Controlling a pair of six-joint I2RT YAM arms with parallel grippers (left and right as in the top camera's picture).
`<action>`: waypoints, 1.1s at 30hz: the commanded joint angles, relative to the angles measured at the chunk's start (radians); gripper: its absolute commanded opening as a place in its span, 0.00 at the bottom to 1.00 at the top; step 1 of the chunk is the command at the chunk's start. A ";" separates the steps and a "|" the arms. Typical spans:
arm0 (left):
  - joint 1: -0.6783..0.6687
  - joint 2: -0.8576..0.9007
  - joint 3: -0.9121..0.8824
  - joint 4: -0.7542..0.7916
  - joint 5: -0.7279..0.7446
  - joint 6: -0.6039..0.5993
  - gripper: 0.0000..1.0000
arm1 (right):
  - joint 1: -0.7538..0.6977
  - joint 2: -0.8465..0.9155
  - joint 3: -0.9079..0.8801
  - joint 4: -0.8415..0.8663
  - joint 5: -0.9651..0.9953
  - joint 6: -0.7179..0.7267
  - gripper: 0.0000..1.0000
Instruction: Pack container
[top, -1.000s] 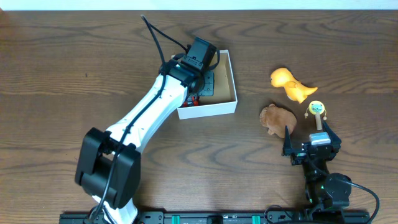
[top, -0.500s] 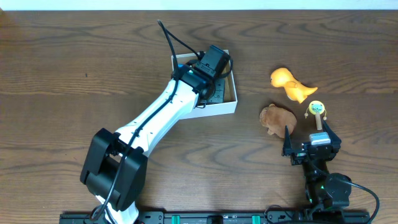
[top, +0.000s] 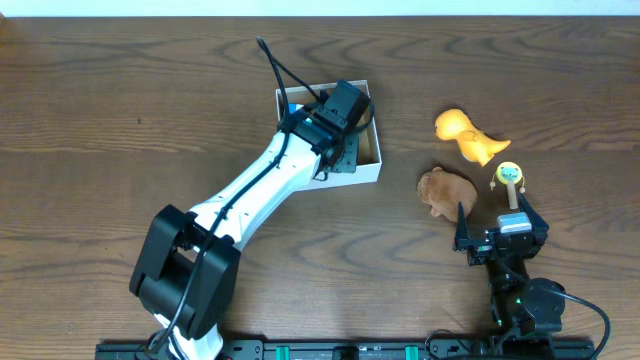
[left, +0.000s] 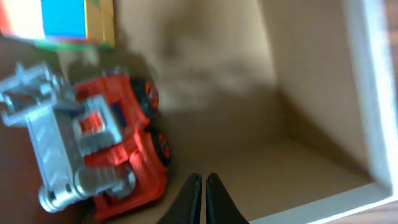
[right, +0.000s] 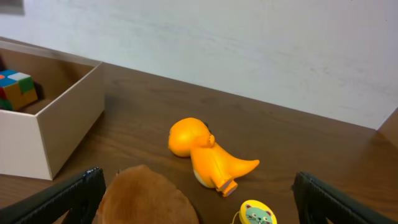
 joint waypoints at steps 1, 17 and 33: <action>-0.003 0.011 -0.017 -0.024 -0.022 -0.024 0.06 | -0.013 -0.005 -0.002 -0.003 0.003 0.018 0.99; -0.003 0.011 -0.016 -0.079 0.057 -0.024 0.06 | -0.013 -0.005 -0.002 -0.004 0.003 0.018 0.99; 0.000 -0.076 0.001 -0.035 0.006 -0.023 0.06 | -0.013 -0.005 -0.002 -0.004 0.002 0.018 0.99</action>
